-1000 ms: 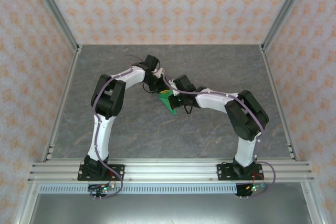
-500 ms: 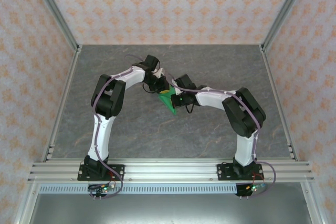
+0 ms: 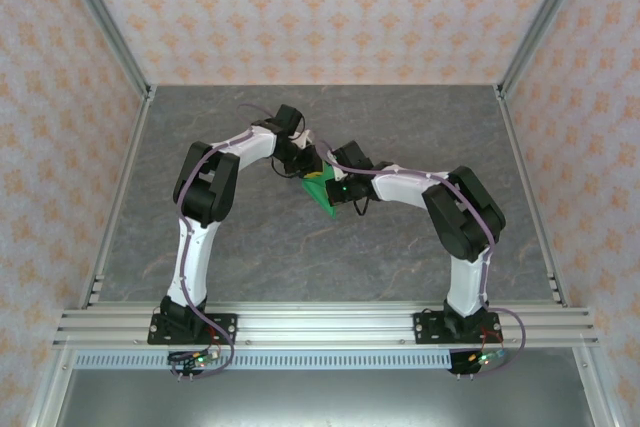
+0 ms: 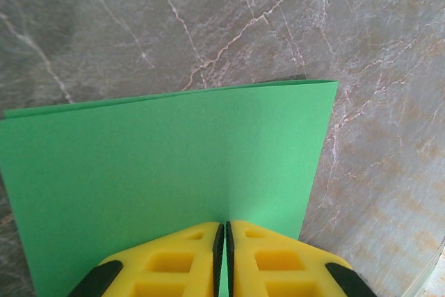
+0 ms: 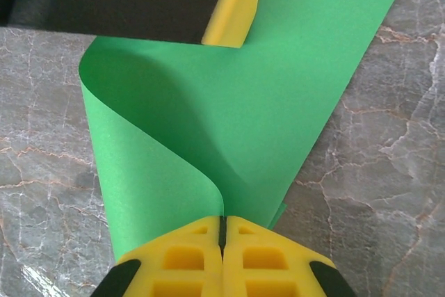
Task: Fold a paper plane with a square sheet of paper (fold left side to right side)
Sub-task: Third fold the triangle at the center of the table.
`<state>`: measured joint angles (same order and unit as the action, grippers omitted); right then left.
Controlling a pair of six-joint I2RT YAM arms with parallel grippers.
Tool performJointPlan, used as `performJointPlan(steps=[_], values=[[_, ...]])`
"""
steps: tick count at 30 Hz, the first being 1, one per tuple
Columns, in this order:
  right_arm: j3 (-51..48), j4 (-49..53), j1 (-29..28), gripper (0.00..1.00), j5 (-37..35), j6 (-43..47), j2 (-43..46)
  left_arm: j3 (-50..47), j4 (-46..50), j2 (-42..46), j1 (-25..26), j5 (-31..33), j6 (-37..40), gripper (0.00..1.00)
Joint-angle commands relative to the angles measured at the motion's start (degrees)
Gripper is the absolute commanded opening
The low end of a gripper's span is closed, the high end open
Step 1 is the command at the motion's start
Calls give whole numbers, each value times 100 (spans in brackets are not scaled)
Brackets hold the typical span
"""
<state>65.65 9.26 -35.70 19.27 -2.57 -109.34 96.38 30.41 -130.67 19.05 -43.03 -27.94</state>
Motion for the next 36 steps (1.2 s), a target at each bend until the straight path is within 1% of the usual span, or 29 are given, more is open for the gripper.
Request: performJointPlan(steps=[1, 13, 31, 36], values=[[176, 111, 11, 0, -186, -67, -81, -67, 342, -203, 38, 296, 120, 15], [326, 206, 6, 0, -213, -53, -152, -73, 342, -214, 47, 295, 120, 14], [246, 335, 6, 0, -283, -43, -338, -91, 334, -204, 55, 290, 131, 14], [263, 482, 10, 0, -274, -2, -432, -37, 384, -94, 50, 277, 174, 16]])
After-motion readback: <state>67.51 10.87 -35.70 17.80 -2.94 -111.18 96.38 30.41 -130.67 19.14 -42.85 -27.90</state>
